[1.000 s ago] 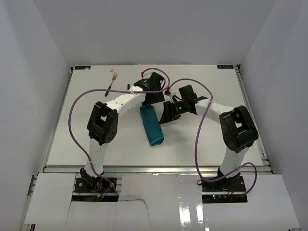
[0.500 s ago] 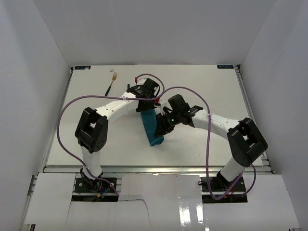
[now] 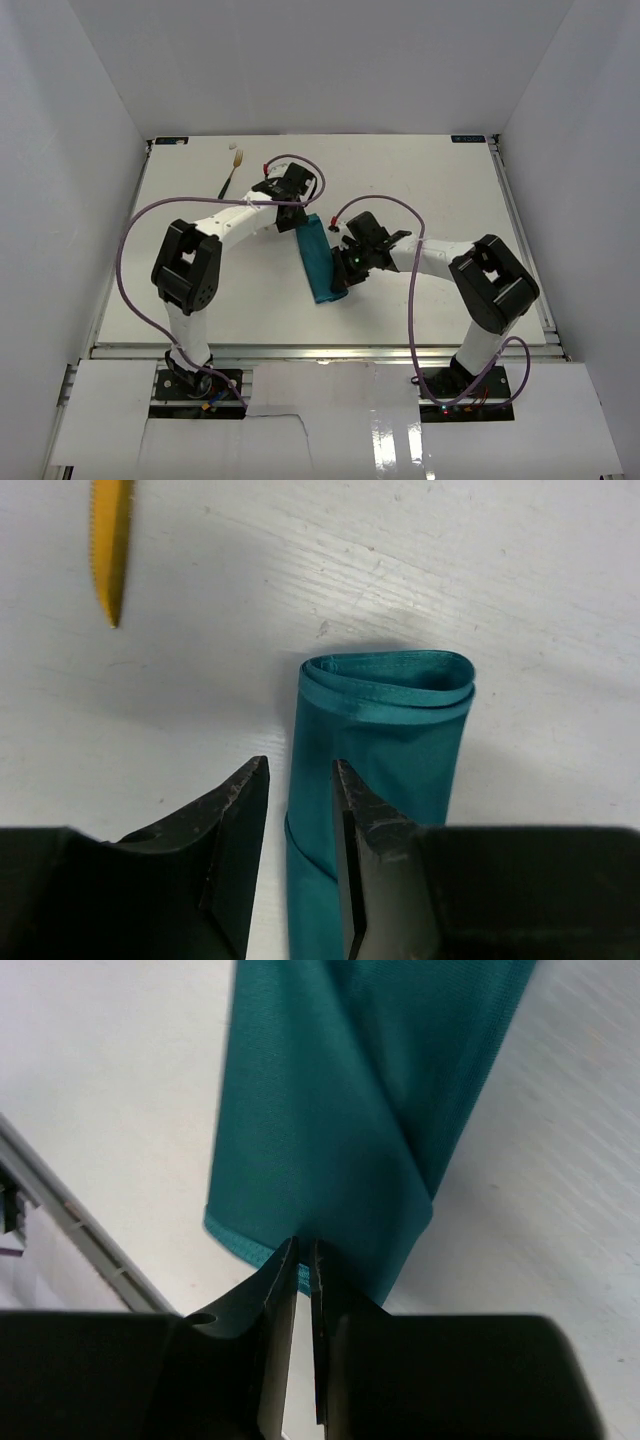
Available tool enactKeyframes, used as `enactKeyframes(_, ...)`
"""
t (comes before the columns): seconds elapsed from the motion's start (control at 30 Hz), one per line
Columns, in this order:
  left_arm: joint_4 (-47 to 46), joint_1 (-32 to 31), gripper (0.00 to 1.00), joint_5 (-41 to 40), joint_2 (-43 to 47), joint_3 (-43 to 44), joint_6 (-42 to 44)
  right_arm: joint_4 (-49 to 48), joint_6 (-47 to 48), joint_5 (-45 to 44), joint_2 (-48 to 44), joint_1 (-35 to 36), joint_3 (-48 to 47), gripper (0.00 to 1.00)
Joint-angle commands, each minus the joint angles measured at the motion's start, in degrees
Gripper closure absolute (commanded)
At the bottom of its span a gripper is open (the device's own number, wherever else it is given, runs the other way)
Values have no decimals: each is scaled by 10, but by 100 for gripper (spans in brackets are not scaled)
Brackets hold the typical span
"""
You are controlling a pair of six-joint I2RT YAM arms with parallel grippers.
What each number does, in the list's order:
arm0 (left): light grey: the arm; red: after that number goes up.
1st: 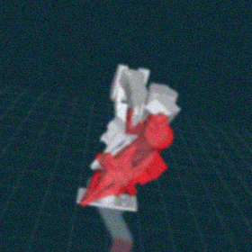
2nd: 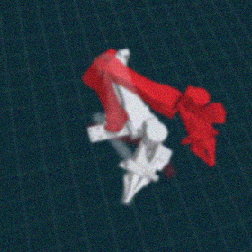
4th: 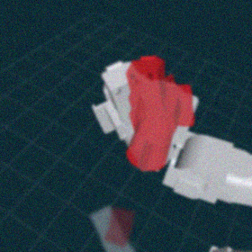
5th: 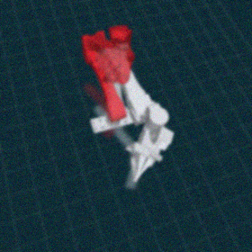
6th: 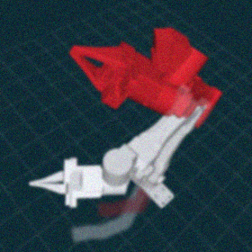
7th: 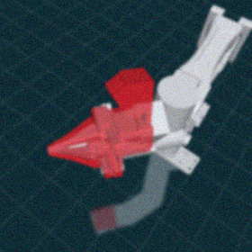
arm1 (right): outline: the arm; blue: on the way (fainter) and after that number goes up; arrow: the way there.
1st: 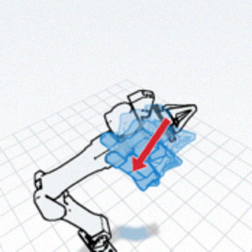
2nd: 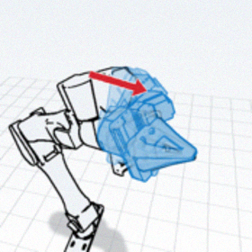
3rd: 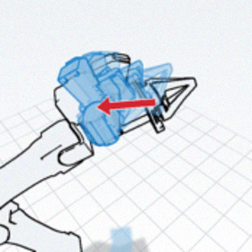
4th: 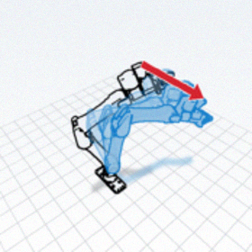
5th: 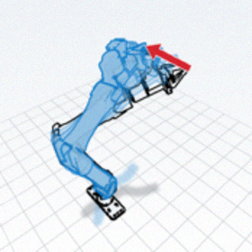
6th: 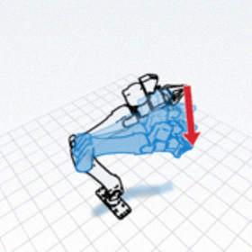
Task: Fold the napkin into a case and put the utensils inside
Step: Turn over the napkin at the center of the board.
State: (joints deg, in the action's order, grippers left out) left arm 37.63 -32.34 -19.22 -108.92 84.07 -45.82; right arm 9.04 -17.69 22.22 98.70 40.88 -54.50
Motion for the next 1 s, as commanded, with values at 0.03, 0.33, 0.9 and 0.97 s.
enactKeyframes(0.03, -51, -3, 59, 39, -38, 27, 28, -17, -23, -33, 17, -23, 25, 86)
enactKeyframes(0.33, -66, -3, 62, 66, -141, 100, 63, -20, -1, -1, 39, -52, 34, 88)
enactKeyframes(0.9, 4, 15, 51, 105, -47, 109, 3, 79, 145, -54, -10, -108, -53, 69)
enactKeyframes(0.97, -8, 14, 49, 115, -23, 109, 11, 86, 151, -49, -32, -107, -71, 66)
